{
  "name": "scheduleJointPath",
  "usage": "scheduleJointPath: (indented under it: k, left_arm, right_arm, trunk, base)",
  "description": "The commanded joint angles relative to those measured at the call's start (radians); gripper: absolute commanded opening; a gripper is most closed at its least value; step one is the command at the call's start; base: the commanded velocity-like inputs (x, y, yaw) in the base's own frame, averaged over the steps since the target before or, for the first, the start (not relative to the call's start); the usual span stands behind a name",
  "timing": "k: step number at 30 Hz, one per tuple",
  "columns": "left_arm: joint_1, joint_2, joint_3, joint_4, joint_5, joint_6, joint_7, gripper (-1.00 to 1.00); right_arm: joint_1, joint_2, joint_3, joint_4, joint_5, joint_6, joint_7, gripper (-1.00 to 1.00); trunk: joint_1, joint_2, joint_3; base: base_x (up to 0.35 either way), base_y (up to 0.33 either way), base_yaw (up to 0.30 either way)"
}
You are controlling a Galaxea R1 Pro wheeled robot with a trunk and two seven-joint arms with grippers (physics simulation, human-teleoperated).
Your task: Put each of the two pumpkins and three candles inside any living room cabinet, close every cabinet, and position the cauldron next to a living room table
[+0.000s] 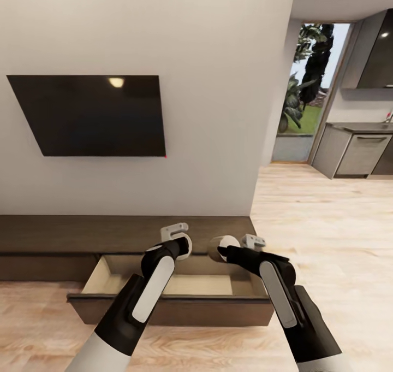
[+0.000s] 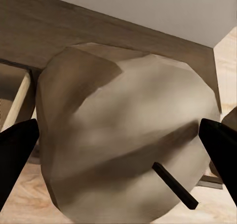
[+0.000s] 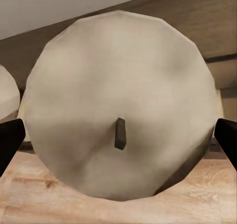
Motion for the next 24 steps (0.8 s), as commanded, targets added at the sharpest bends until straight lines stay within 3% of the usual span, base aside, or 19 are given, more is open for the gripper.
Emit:
scheduleJointPath:
  k: [1,7,11,15,20,24]
  left_arm:
    - [-0.001,0.000,0.000,-0.001,0.008,0.017,0.011,-1.00]
    - [-0.001,0.000,0.012,-0.001,0.011,0.125,0.019,-1.00]
    - [-0.001,-0.001,0.016,-0.001,0.008,0.184,0.022,-1.00]
    - [-0.001,-0.003,0.023,-0.001,0.010,0.198,0.024,-1.00]
    - [-0.002,-0.006,0.075,0.012,0.016,0.232,0.073,-1.00]
    - [-0.011,-0.006,0.081,0.109,0.018,0.231,0.082,-1.00]
  right_arm:
    - [-0.003,0.000,0.001,0.001,-0.012,0.004,-0.010,-1.00]
    - [-0.024,0.001,0.001,0.062,-0.012,0.008,-0.021,-1.00]
    - [-0.029,0.003,0.000,0.079,-0.018,0.013,-0.130,-1.00]
    - [-0.030,0.003,0.001,0.083,-0.019,0.016,-0.158,-1.00]
    - [-0.060,0.005,0.002,0.152,-0.019,0.067,-0.164,-1.00]
    - [-0.087,0.046,0.004,0.228,-0.013,0.069,-0.164,-1.00]
  trunk:
    - [0.001,-0.001,-0.001]
    - [0.001,-0.001,-0.001]
    - [0.001,-0.001,-0.001]
    - [0.001,-0.001,-0.001]
    - [0.001,-0.001,-0.001]
    - [0.001,-0.001,-0.001]
  base:
    - [0.349,0.000,0.000]
    - [0.333,0.000,0.000]
    - [0.079,0.000,0.000]
    - [0.009,0.000,0.000]
    - [0.001,0.000,0.000]
    - [0.000,0.000,0.000]
